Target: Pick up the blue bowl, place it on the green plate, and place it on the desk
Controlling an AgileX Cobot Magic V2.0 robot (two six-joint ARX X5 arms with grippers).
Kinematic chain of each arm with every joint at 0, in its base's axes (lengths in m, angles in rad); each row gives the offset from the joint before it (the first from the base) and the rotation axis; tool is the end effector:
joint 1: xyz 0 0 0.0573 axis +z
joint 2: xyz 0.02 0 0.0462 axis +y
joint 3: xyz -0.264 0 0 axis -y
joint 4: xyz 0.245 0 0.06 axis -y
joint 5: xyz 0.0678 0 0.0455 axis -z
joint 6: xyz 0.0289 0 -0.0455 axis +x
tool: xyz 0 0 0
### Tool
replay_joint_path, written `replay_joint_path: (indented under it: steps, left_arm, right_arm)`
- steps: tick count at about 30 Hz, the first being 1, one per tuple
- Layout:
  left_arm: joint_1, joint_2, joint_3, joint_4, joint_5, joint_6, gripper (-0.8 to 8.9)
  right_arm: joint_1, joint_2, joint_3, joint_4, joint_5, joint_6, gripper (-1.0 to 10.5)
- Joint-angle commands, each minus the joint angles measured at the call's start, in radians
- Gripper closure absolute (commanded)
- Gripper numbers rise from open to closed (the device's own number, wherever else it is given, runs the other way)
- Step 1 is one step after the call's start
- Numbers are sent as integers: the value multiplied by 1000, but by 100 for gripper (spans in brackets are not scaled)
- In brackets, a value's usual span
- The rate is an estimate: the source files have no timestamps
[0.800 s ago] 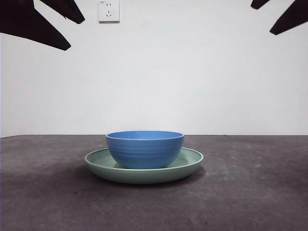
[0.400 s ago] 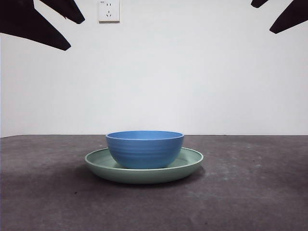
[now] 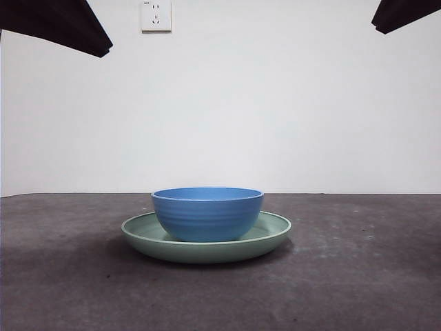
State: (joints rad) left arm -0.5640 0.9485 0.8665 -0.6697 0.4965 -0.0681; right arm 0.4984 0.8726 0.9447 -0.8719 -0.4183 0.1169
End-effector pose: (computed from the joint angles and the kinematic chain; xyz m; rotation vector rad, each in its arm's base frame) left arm 0.1476 -0.1096 0.2941 -0.0320 0.8201 -0.9809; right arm 0.1314 0.0849 0.3157 0.0695 0.8759 0.8163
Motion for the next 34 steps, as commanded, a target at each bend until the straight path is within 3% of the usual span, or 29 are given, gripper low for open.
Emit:
replay_joint_path:
  steps: [1, 20, 22, 25, 34]
  left_arm:
    - [-6, 5, 8, 6, 5, 12, 805]
    - [-2, -23, 8, 5, 5, 12, 805]
    - [5, -56, 8, 23, -4, 53, 805]
    - [51, -123, 7, 89, -40, 129, 805]
    - [325, -385, -108, 473, -272, 137, 805]
  right_arm:
    - [8, 8, 3, 6, 0, -16, 938]
    - [8, 8, 3, 11, 0, -17, 939]
    - [8, 8, 3, 11, 0, -17, 938]
    - [8, 8, 3, 11, 0, -17, 938]
    - [8, 8, 3, 11, 0, -17, 938]
